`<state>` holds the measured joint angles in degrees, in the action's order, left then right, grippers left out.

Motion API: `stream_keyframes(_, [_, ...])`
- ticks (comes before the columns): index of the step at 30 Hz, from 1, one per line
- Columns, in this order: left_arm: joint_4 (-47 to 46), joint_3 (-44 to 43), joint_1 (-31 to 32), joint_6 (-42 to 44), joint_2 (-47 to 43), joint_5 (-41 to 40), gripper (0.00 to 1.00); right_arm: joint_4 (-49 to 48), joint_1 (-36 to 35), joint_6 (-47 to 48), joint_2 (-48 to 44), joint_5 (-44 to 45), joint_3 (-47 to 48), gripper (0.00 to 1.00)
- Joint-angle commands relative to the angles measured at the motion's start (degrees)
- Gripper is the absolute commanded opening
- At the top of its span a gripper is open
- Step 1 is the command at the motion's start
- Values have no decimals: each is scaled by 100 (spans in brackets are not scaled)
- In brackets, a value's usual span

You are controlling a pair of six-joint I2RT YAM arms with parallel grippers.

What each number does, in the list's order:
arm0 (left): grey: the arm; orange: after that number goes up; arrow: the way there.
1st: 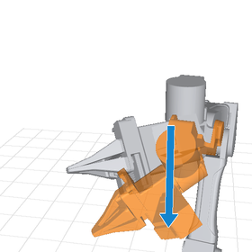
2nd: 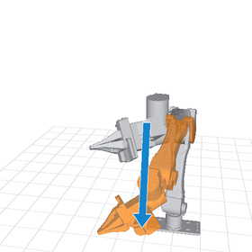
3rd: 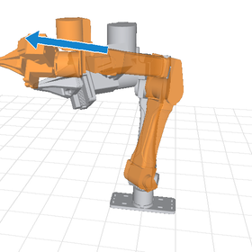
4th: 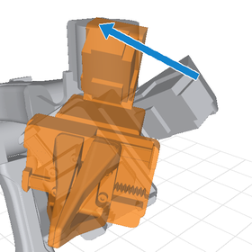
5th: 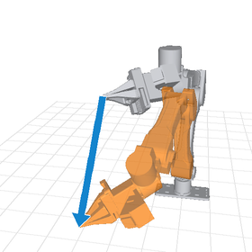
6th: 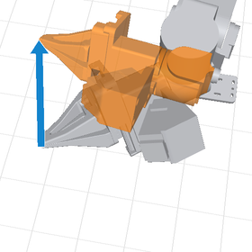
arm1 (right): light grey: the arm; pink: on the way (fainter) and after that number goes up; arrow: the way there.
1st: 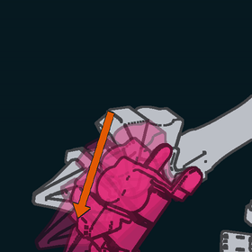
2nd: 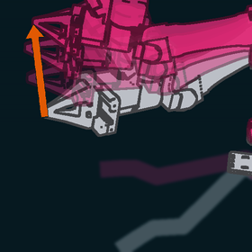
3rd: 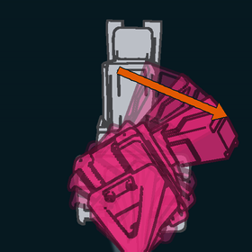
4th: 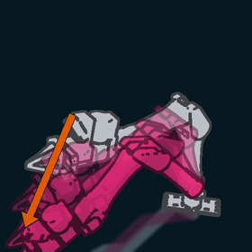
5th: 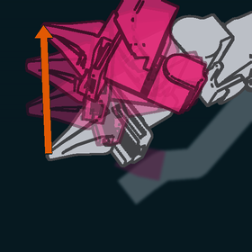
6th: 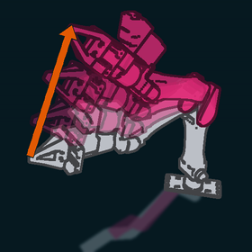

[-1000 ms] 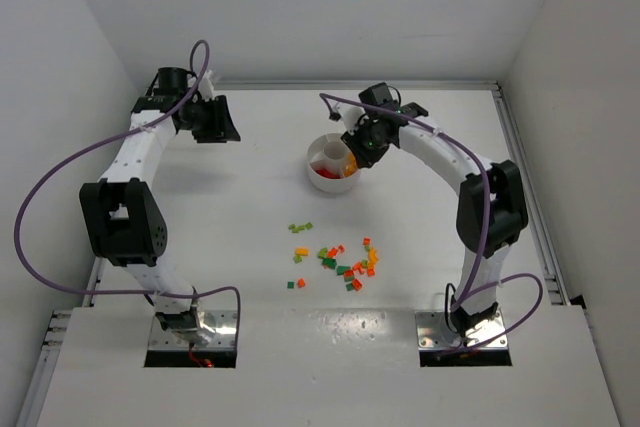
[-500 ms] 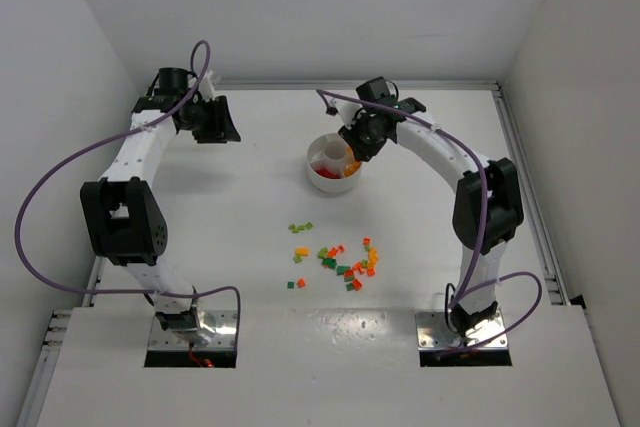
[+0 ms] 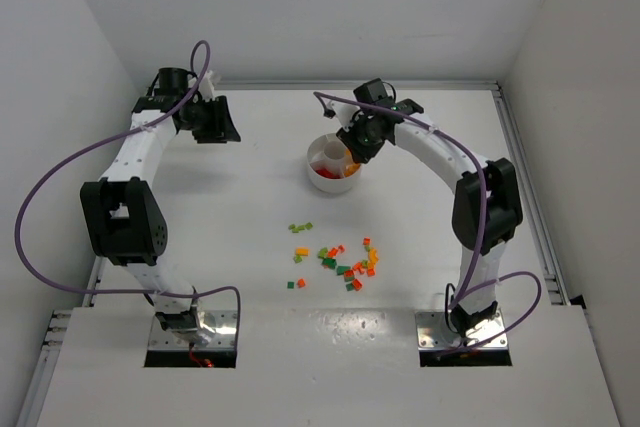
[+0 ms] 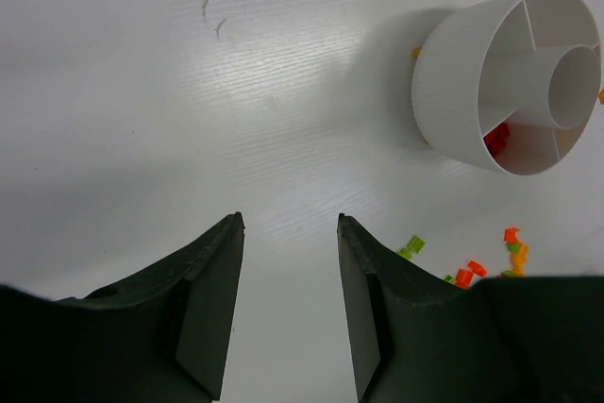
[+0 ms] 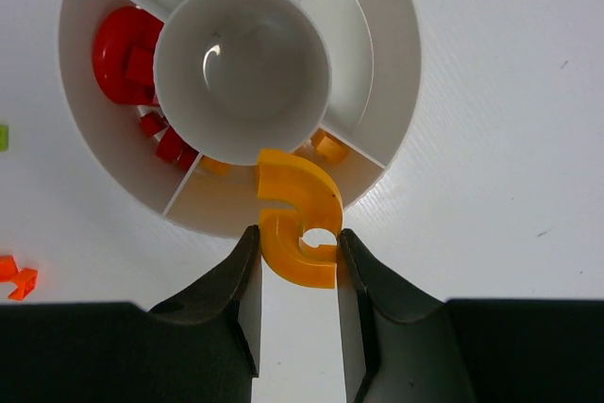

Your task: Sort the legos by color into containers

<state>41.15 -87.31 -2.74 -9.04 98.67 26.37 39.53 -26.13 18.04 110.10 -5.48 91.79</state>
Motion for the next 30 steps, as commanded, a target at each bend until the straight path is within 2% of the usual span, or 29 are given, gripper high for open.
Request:
stream_keyframes(1, [-45,-164,37,69,12,105,50,-42,-41,41,11,-93,67,7])
stream_keyframes(6, [-45,-164,37,69,12,105,50,-42,-41,41,11,-94,67,20])
stream_keyframes(7, [-45,-164,37,69,12,105,50,-42,-41,41,11,-94,67,27])
stream_keyframes(11, [-45,-164,37,69,12,105,50,-42,-94,41,11,-146,120,40])
stream_keyframes(30, [-45,-111,37,69,12,52,50,11,-94,41,64,-200,243,48])
